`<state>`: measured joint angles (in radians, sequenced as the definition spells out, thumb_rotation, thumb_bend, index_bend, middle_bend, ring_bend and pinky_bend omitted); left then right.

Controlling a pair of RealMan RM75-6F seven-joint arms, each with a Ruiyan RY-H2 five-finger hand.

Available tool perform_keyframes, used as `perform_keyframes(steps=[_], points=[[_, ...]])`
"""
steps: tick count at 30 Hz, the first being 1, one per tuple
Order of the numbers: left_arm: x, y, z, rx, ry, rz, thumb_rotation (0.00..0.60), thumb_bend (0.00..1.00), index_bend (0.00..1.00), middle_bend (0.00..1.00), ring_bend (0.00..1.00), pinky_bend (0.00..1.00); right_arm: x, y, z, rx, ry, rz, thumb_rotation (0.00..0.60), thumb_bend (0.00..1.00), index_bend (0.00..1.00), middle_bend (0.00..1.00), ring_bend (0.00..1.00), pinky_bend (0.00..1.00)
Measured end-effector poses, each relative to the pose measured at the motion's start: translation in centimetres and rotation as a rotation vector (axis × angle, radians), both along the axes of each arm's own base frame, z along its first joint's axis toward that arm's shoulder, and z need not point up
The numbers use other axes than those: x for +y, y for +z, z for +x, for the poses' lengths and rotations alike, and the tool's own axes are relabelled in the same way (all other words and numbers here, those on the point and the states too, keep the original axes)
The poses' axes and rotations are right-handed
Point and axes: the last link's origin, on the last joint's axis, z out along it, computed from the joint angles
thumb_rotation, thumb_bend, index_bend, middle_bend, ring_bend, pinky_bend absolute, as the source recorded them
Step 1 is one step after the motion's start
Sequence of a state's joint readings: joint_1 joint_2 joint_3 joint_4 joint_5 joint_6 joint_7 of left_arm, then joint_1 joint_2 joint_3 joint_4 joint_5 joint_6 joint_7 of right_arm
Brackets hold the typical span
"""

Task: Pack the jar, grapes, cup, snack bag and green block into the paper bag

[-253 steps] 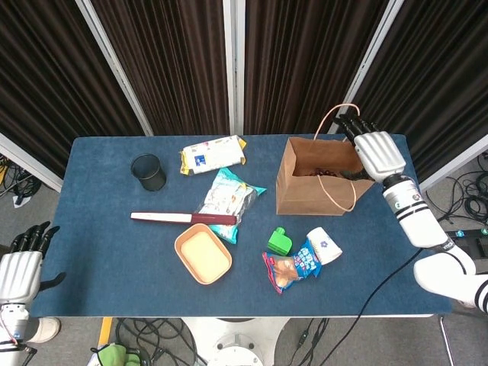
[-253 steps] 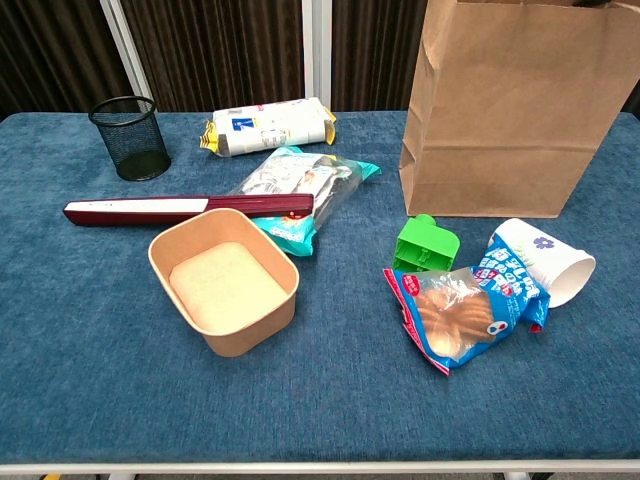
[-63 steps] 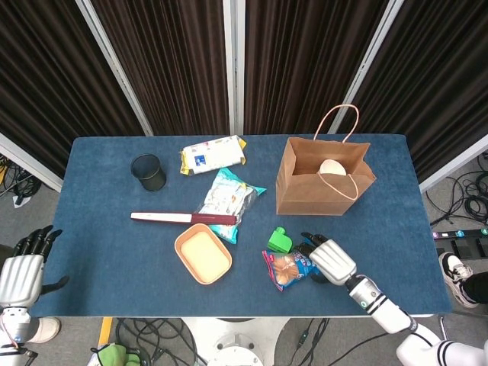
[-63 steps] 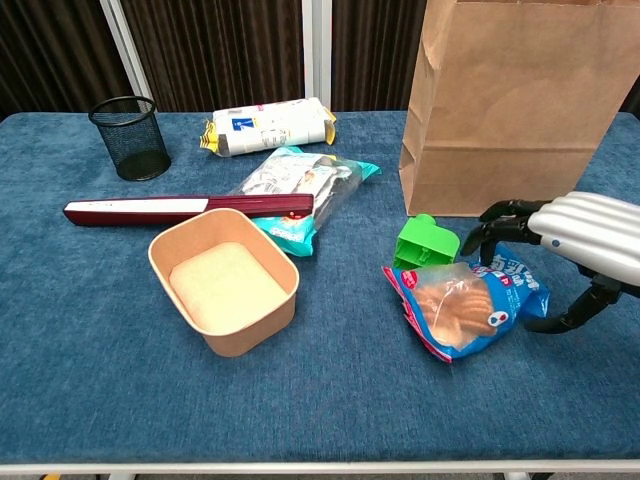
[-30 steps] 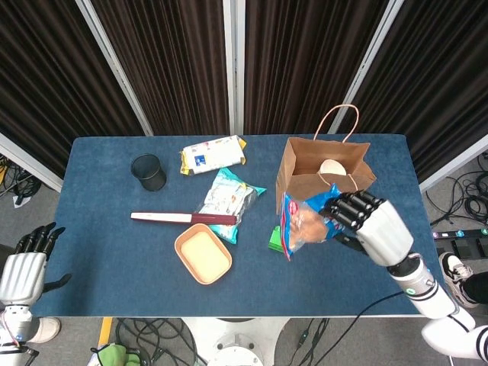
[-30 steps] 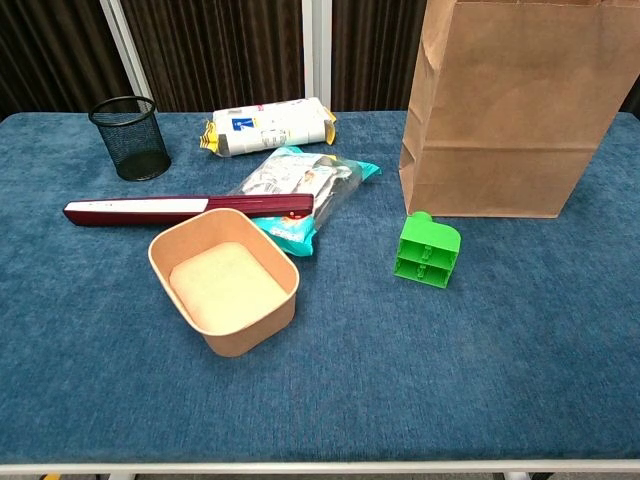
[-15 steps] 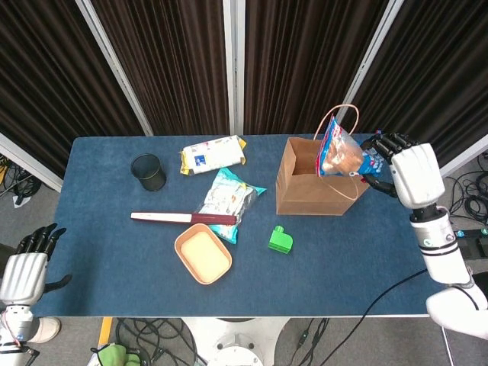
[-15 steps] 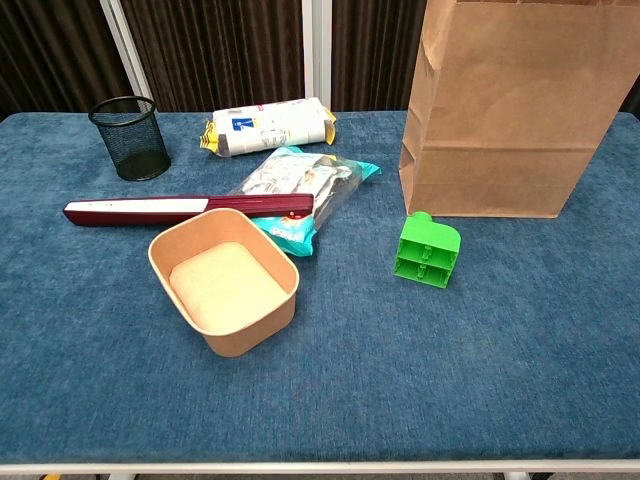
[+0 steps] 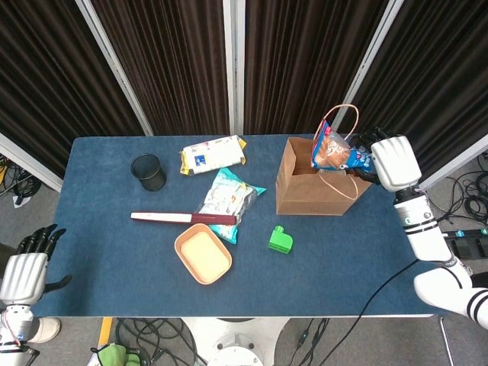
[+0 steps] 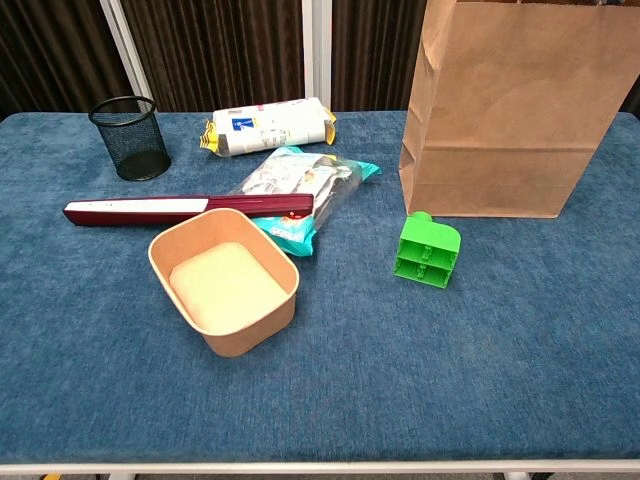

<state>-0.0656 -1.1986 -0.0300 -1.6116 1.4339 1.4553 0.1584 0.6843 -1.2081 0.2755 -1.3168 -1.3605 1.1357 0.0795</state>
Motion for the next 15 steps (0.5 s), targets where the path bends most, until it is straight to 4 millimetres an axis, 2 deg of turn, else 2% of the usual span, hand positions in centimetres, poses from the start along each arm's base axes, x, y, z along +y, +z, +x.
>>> perform_keyframes(steps=[3,5,10,15], points=[[0.0,0.0,0.0,0.000,0.000,0.001,0.600,0.07,0.21,0.20,0.14,0.18,-0.1,-0.3,0.0,0.003,-0.018,0.013,0.600,0.23,0.07,0.26,0.05,0.23],[-0.1,0.0,0.0,0.000,0.001,0.000,0.600,0.07,0.21,0.20,0.14,0.18,0.0,-0.3,0.1,-0.008,-0.024,0.016,0.600,0.18,0.00,0.19,0.01,0.19],[0.0,0.0,0.0,0.001,-0.001,0.002,0.600,0.07,0.21,0.20,0.14,0.18,0.3,0.1,0.2,-0.051,-0.023,0.019,0.600,0.12,0.00,0.16,0.00,0.19],[0.0,0.1,0.1,0.002,-0.004,0.005,0.600,0.07,0.21,0.20,0.14,0.18,1.2,0.8,0.3,-0.123,0.013,0.010,0.600,0.12,0.00,0.19,0.01,0.19]])
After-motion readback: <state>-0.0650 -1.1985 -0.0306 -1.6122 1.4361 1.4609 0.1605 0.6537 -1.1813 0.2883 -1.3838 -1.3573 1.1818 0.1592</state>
